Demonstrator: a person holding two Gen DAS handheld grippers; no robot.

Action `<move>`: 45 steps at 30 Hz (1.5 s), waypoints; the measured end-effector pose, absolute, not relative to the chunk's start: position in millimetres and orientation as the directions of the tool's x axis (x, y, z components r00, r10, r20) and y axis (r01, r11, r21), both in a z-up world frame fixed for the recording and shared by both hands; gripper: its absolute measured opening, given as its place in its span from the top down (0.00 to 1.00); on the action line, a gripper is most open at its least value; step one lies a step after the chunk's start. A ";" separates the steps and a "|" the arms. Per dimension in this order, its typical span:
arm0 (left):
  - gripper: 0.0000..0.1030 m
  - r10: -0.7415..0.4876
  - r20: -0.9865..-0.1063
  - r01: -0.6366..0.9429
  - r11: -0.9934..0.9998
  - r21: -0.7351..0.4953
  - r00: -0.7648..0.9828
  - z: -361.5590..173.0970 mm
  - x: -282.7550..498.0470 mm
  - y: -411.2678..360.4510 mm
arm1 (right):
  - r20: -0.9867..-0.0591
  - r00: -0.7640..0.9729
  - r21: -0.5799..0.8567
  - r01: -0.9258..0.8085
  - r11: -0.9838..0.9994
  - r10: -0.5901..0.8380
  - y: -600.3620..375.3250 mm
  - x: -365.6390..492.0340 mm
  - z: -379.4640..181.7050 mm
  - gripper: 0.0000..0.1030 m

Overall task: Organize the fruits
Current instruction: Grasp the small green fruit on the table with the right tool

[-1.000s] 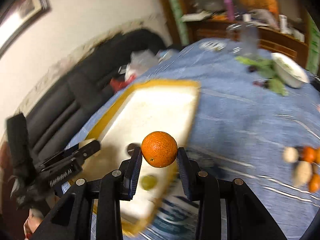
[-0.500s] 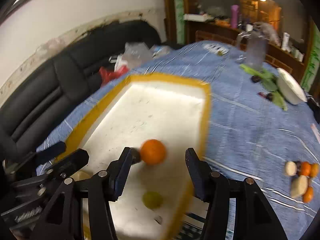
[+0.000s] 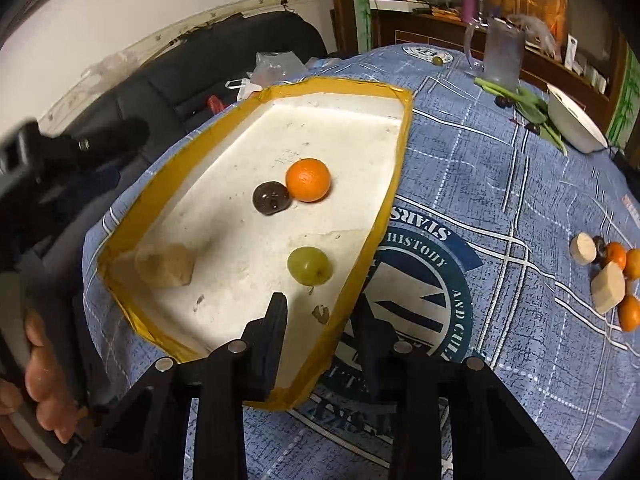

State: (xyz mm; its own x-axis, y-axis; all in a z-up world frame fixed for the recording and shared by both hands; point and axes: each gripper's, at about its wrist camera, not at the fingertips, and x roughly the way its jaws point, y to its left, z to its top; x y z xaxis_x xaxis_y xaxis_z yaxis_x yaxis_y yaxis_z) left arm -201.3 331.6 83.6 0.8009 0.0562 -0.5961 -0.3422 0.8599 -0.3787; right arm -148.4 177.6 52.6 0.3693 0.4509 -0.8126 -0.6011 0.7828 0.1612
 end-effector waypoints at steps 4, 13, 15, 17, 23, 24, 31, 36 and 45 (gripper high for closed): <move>0.27 0.049 -0.590 -0.326 0.869 -0.373 0.806 90.1 -199.2 321.2 | -0.811 0.347 0.177 -0.621 0.764 0.470 178.7 -158.0 52.4 0.65; 0.22 -0.021 -0.570 -0.200 0.925 -0.324 0.822 116.8 -186.6 264.2 | -0.724 0.409 0.270 -0.572 0.774 0.555 114.9 -150.8 84.9 0.63; 0.19 -0.061 -0.561 -0.146 0.937 -0.316 0.826 122.0 -178.9 242.1 | -0.716 0.449 0.265 -0.533 0.804 0.534 85.7 -143.6 90.2 0.63; 0.19 -0.105 -0.563 -0.087 0.949 -0.302 0.820 123.0 -167.4 216.1 | -0.721 0.493 0.250 -0.470 0.846 0.487 49.3 -130.3 91.0 0.63; 0.19 -0.272 -0.593 0.076 0.939 -0.334 0.758 110.8 -123.2 146.8 | -0.745 0.613 0.199 -0.174 0.965 0.264 -99.0 -80.4 81.3 0.64; 0.19 -0.300 -0.596 0.098 0.933 -0.348 0.744 107.0 -111.4 133.0 | -0.747 0.626 0.205 -0.107 0.973 0.226 -132.3 -67.2 79.2 0.64; 0.19 -0.387 -0.590 0.153 0.900 -0.407 0.709 72.6 -27.3 74.8 | -0.762 0.643 0.221 0.147 0.964 0.076 -257.1 6.9 70.1 0.64; 0.19 -0.369 -0.628 0.134 0.911 -0.389 0.685 44.8 -11.5 75.9 | -0.784 0.621 0.171 0.225 0.959 -0.006 -282.5 66.5 53.6 0.64; 0.19 -0.363 -0.605 0.150 0.915 -0.374 0.708 50.9 -8.8 86.3 | -0.827 0.550 0.054 0.290 0.956 -0.120 -285.4 131.5 12.5 0.64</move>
